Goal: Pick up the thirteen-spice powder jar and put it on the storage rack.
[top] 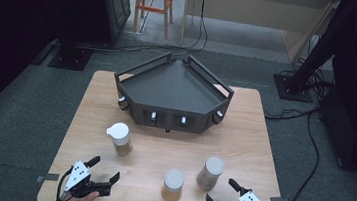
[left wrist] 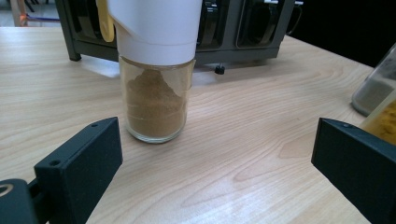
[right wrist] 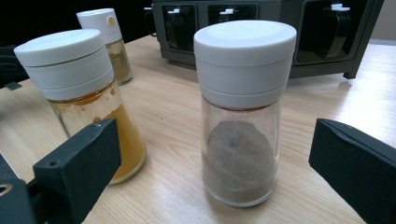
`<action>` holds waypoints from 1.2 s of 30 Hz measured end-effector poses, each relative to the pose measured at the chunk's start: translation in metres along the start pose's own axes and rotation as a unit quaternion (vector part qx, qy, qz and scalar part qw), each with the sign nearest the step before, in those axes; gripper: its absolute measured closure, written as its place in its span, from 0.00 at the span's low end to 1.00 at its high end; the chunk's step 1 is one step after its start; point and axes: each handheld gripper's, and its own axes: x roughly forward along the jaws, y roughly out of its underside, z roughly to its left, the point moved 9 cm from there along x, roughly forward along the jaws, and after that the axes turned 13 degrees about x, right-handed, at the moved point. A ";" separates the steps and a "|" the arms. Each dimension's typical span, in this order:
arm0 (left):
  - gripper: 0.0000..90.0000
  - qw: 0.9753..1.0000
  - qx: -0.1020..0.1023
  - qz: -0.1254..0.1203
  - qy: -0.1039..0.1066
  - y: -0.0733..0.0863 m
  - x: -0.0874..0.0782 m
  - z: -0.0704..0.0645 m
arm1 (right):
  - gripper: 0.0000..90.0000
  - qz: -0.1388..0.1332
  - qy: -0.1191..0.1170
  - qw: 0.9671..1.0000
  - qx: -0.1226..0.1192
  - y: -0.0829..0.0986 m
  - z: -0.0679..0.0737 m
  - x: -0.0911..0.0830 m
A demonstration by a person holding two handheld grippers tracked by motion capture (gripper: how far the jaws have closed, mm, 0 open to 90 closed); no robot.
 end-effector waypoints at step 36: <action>0.04 0.999 -0.003 0.043 -0.025 -0.026 0.083 0.039 | 0.02 -0.002 -0.003 1.000 0.008 0.000 -0.001 0.000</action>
